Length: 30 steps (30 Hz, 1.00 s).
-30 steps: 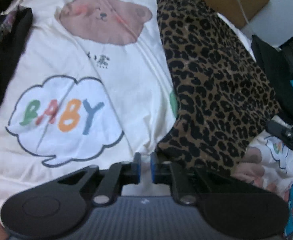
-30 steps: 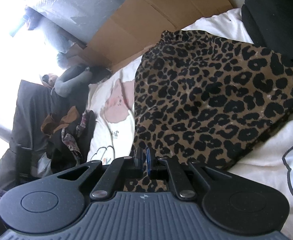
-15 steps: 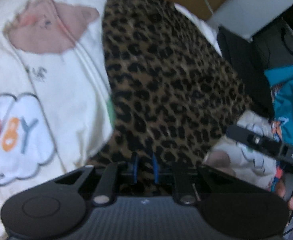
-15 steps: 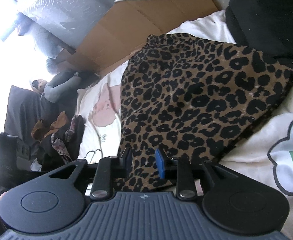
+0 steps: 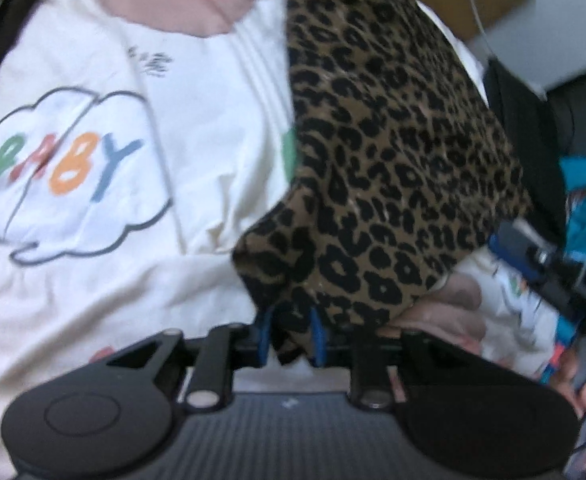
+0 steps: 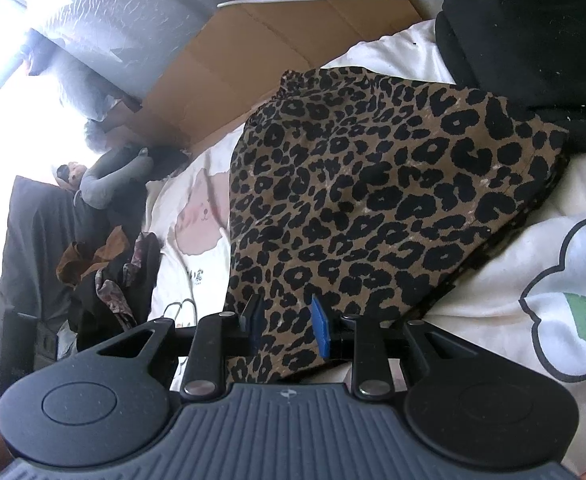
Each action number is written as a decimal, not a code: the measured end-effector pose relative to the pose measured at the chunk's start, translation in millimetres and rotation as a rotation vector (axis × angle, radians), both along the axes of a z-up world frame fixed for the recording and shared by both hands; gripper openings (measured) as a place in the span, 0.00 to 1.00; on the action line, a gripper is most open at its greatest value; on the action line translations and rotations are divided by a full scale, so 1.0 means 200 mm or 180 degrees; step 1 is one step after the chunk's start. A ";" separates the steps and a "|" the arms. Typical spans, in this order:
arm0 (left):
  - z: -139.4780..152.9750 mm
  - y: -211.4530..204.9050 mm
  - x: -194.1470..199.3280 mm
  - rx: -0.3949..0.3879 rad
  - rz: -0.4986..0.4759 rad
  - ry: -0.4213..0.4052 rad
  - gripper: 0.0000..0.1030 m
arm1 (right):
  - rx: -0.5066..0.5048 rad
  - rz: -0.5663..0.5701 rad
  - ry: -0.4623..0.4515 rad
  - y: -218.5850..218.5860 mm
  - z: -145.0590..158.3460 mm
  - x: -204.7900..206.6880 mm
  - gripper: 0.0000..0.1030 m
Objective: Fold clothes
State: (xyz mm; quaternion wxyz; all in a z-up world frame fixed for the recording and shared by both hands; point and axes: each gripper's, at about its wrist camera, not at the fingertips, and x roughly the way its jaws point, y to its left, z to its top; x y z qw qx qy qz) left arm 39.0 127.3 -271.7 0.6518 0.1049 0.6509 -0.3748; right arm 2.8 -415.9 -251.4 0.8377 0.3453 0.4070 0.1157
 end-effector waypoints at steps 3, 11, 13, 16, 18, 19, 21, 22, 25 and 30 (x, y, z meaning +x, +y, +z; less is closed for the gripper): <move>0.02 0.05 0.04 -0.0074 0.0218 0.0038 0.23 | 0.0009 -0.0013 0.0018 0.00 -0.01 0.00 0.27; 0.02 0.02 0.07 -0.0271 0.0448 0.0119 0.26 | 0.0079 -0.0053 -0.0077 -0.02 0.01 -0.01 0.27; 0.01 0.03 0.07 -0.0270 0.0502 0.0148 0.29 | 0.0076 -0.0067 -0.0075 -0.02 0.01 -0.01 0.27; -0.01 0.05 0.08 -0.0245 0.0582 0.0177 0.31 | 0.0071 -0.0072 -0.0050 -0.02 0.00 0.00 0.27; -0.01 0.06 0.08 -0.0211 0.0604 0.0143 0.36 | 0.0065 -0.0059 -0.0048 -0.01 0.00 0.00 0.27; -0.02 0.07 0.08 -0.0194 0.0614 0.0125 0.36 | 0.0060 -0.0052 -0.0046 -0.01 0.00 -0.01 0.27; -0.02 0.08 0.09 -0.0233 0.0634 0.0137 0.36 | 0.0050 -0.0046 -0.0040 -0.01 0.00 -0.01 0.27; -0.02 0.08 0.09 -0.0254 0.0644 0.0144 0.35 | 0.0047 -0.0049 -0.0034 -0.01 -0.01 -0.01 0.27; -0.01 0.08 0.09 -0.0320 0.0686 0.0194 0.35 | 0.0041 -0.0046 -0.0012 -0.01 -0.01 -0.01 0.27; -0.01 0.07 0.11 -0.0386 0.0728 0.0291 0.35 | 0.0041 -0.0022 0.0001 0.00 -0.02 -0.01 0.27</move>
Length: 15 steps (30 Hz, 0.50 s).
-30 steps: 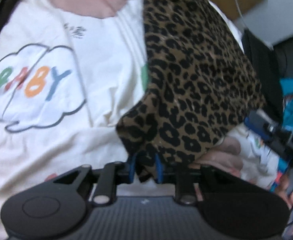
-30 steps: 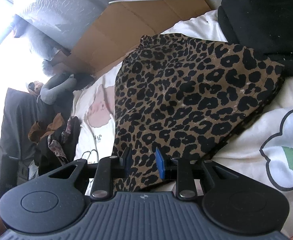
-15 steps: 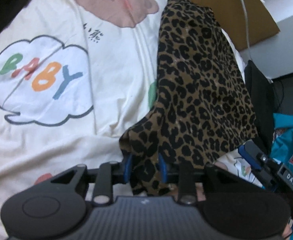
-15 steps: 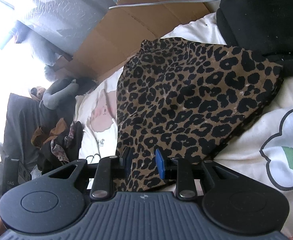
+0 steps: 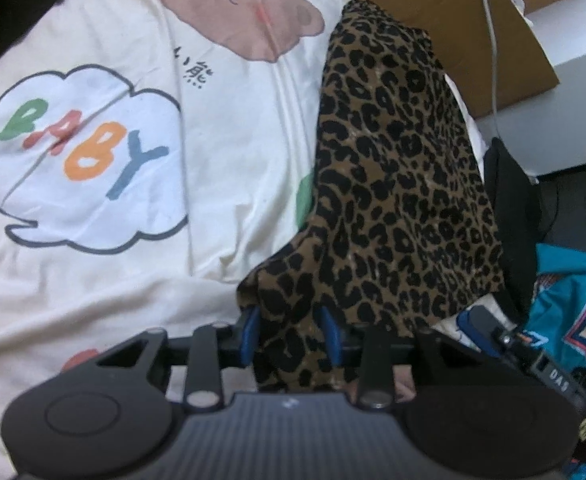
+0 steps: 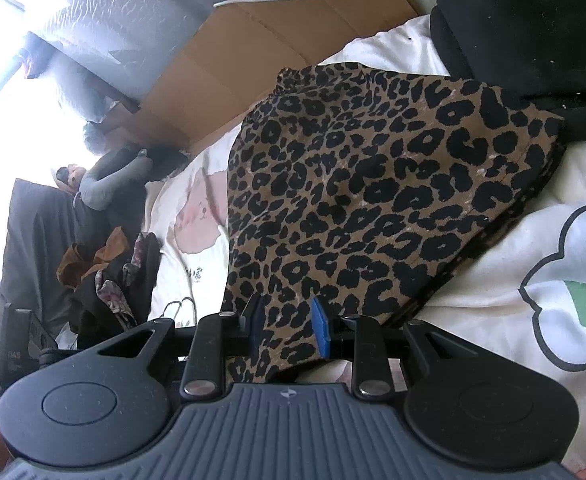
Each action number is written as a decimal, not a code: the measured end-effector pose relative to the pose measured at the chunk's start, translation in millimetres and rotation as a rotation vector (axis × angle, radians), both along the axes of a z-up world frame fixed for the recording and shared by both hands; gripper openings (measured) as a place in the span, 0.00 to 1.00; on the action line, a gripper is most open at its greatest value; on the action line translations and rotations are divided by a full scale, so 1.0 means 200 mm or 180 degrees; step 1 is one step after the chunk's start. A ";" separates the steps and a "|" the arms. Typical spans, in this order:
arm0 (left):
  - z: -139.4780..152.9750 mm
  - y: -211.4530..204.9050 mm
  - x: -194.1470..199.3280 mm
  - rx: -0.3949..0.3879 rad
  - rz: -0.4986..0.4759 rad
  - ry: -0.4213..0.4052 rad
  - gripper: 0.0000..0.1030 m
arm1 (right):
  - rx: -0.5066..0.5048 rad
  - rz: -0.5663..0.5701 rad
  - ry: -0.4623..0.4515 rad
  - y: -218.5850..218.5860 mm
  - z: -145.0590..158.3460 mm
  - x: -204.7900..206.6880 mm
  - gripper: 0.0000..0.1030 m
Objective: Fold clothes
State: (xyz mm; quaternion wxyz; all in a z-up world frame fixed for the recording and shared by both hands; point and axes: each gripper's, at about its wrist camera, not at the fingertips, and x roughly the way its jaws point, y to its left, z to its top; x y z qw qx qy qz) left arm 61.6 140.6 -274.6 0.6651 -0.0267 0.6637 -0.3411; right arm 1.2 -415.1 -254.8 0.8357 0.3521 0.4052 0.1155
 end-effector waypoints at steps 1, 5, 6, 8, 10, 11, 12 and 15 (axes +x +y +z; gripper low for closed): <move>-0.01 0.00 0.01 -0.0002 0.0018 0.0021 0.35 | 0.0001 0.0005 0.0001 0.00 0.00 0.00 0.27; -0.05 0.00 0.02 0.0030 0.0079 0.0026 0.35 | 0.0038 0.0006 -0.0012 0.00 0.01 0.00 0.27; -0.05 0.01 0.02 0.0038 0.0089 0.0022 0.35 | 0.0042 0.0002 -0.0015 0.00 0.01 0.00 0.27; -0.05 0.00 0.02 0.0018 0.0105 0.0033 0.35 | 0.0050 -0.0006 -0.0018 -0.01 0.02 0.00 0.27; -0.04 0.00 0.02 -0.0069 0.0076 0.0062 0.35 | 0.0063 -0.0026 -0.0004 -0.01 0.01 0.00 0.27; -0.03 0.00 0.02 -0.0123 0.0039 0.0104 0.35 | 0.0076 -0.0036 0.0001 -0.01 0.01 0.00 0.27; -0.03 -0.01 0.01 -0.0163 -0.0005 0.0135 0.35 | 0.0086 -0.0041 0.0001 -0.01 0.01 0.00 0.27; -0.03 -0.02 0.01 -0.0250 -0.0108 0.0202 0.35 | 0.0079 -0.0032 -0.0001 -0.01 0.01 0.00 0.27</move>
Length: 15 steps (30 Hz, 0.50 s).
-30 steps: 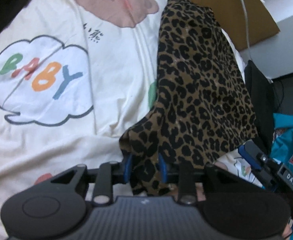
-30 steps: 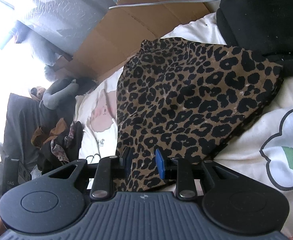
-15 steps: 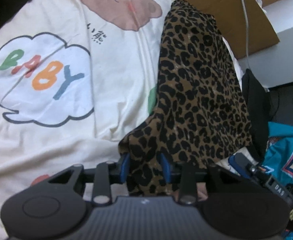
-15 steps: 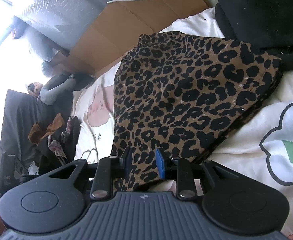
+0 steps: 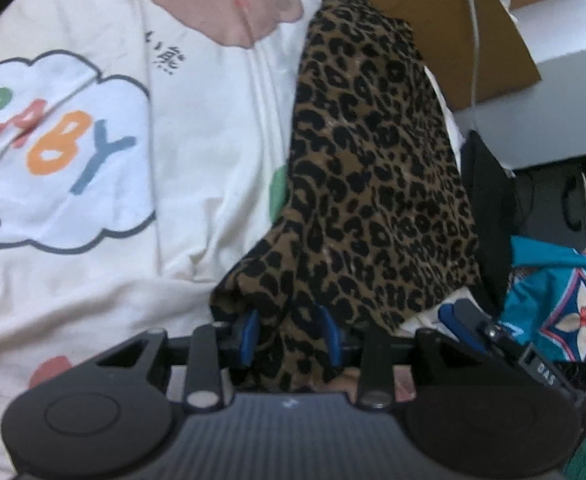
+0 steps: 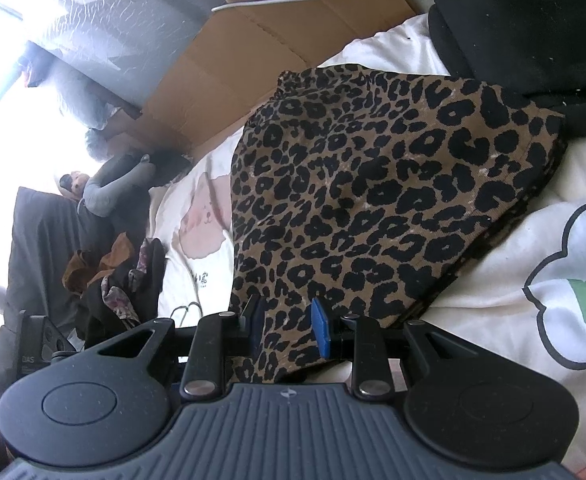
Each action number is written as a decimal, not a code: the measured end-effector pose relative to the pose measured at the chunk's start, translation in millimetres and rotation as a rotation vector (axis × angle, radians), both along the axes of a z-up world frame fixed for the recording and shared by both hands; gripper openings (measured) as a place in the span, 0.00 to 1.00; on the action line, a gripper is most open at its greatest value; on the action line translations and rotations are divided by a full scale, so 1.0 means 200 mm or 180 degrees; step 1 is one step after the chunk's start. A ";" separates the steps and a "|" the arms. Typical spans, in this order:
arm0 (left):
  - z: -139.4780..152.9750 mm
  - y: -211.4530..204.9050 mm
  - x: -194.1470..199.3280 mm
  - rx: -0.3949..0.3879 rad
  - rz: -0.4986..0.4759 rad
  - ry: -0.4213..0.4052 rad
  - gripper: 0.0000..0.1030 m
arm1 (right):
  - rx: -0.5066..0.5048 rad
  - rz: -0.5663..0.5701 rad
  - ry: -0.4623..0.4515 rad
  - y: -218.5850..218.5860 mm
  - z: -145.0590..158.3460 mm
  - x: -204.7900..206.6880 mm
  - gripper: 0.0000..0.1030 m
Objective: Fold clothes
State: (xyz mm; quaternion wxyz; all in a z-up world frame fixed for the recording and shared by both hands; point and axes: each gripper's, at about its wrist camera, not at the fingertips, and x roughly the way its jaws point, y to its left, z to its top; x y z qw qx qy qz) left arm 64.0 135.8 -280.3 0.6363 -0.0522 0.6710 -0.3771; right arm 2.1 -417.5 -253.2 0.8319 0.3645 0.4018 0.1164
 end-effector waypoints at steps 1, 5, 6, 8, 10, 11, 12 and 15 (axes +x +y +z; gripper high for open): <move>0.00 0.00 0.00 0.0000 -0.0019 -0.0008 0.35 | -0.0003 0.0001 0.0001 0.00 0.00 0.00 0.27; -0.04 0.00 0.00 0.0045 -0.0123 -0.0106 0.35 | 0.0000 -0.0019 0.0014 0.00 0.00 0.00 0.27; -0.06 -0.01 -0.01 0.0064 -0.0179 -0.0129 0.33 | 0.0000 -0.0024 0.0020 0.00 -0.01 -0.01 0.27; -0.09 0.00 -0.02 0.0083 -0.0217 -0.0101 0.31 | 0.0001 -0.0033 0.0031 -0.01 -0.01 -0.01 0.27; -0.10 0.01 -0.02 0.0022 -0.0141 0.0029 0.32 | -0.0003 -0.0040 0.0043 -0.01 -0.02 -0.01 0.27; -0.10 0.01 -0.03 -0.0012 -0.0121 0.0087 0.32 | -0.0004 -0.0044 0.0051 -0.01 -0.02 -0.01 0.27; -0.10 0.01 -0.03 -0.0046 -0.0102 0.0144 0.32 | -0.0006 -0.0048 0.0059 -0.01 -0.02 -0.01 0.27; -0.11 0.02 -0.04 -0.0104 -0.0009 0.0320 0.32 | 0.0004 -0.0060 0.0070 -0.01 -0.03 -0.01 0.27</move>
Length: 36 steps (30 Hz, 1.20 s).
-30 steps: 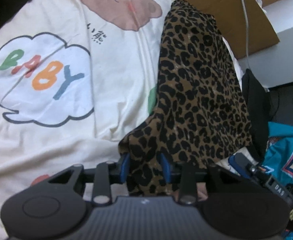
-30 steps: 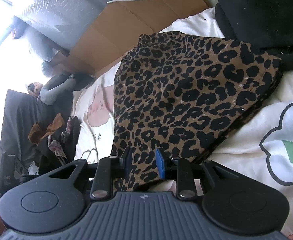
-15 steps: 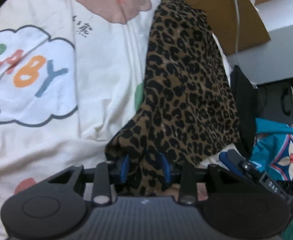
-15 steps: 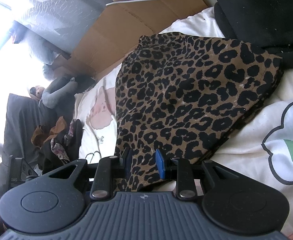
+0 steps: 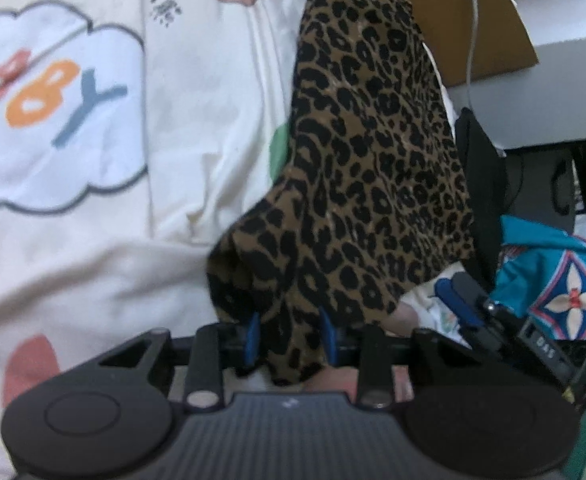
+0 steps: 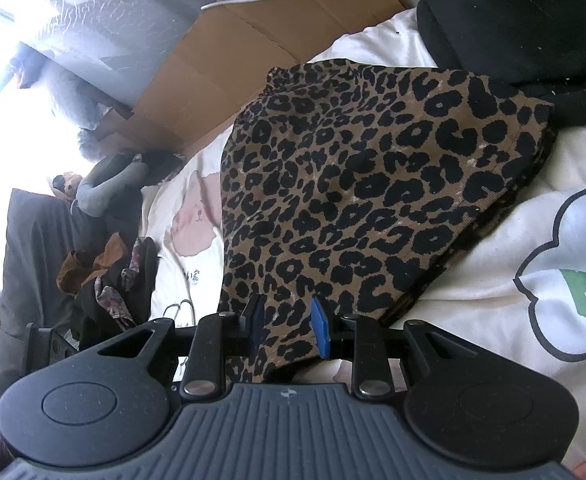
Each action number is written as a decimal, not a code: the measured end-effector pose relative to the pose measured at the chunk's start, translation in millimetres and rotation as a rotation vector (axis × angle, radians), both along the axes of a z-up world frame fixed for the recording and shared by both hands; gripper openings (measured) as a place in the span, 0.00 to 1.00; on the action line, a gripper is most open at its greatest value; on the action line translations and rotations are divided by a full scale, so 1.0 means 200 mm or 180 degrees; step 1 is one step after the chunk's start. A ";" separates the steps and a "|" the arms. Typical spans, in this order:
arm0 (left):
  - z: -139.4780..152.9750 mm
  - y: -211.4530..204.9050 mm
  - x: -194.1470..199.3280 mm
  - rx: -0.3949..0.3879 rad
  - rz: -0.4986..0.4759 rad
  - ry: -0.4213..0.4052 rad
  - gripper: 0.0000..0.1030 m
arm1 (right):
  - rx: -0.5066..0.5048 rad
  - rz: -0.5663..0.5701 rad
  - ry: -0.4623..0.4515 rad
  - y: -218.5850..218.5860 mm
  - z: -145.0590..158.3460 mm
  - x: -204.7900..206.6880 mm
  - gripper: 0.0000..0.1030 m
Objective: Fold clothes
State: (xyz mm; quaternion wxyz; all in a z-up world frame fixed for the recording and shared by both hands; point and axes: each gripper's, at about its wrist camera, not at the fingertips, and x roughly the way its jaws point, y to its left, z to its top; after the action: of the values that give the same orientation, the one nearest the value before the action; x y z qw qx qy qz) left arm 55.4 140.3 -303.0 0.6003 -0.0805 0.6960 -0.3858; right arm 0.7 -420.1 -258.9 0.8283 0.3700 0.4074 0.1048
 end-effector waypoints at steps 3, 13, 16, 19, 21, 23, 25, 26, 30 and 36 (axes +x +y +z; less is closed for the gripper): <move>-0.04 0.02 -0.01 -0.0015 0.0154 0.0227 0.30 | -0.0011 0.0022 -0.0014 0.01 0.00 0.01 0.27; 0.01 0.08 0.01 0.0147 0.0364 0.0119 0.04 | -0.0007 -0.0027 0.0013 0.00 -0.01 0.01 0.27; 0.04 0.08 0.02 0.0182 0.0389 0.0045 0.04 | -0.0003 -0.0022 0.0002 -0.01 -0.01 0.02 0.27; 0.01 0.04 0.00 0.0278 0.0227 0.0034 0.05 | 0.0003 -0.0015 0.0002 0.00 -0.01 0.02 0.27; -0.02 0.03 -0.01 0.0304 0.0221 0.0063 0.06 | -0.0012 0.0000 0.0013 0.00 -0.01 0.02 0.27; -0.02 0.02 -0.01 0.0310 0.0259 0.0080 0.07 | -0.0036 0.0013 0.0047 0.00 -0.03 0.01 0.27; -0.02 0.03 0.01 0.0315 0.0278 0.0114 0.09 | -0.0063 0.0004 0.0107 -0.01 -0.05 0.01 0.28; -0.01 0.04 0.01 0.0322 0.0275 0.0118 0.10 | -0.0081 -0.0011 0.0143 -0.01 -0.06 0.01 0.28; 0.03 0.05 0.03 0.0383 0.0141 -0.0064 0.27 | -0.0103 -0.0051 0.0207 -0.02 -0.09 0.02 0.28; -0.02 0.07 0.04 0.0325 0.0249 -0.0012 0.32 | -0.0119 -0.0055 0.0228 -0.02 -0.10 0.01 0.28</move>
State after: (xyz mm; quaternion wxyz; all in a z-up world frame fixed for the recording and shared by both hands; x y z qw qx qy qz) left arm 63.3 154.7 -306.6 0.6196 -0.0761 0.7099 -0.3262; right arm 2.2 -424.2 -278.2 0.8209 0.3615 0.4355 0.0767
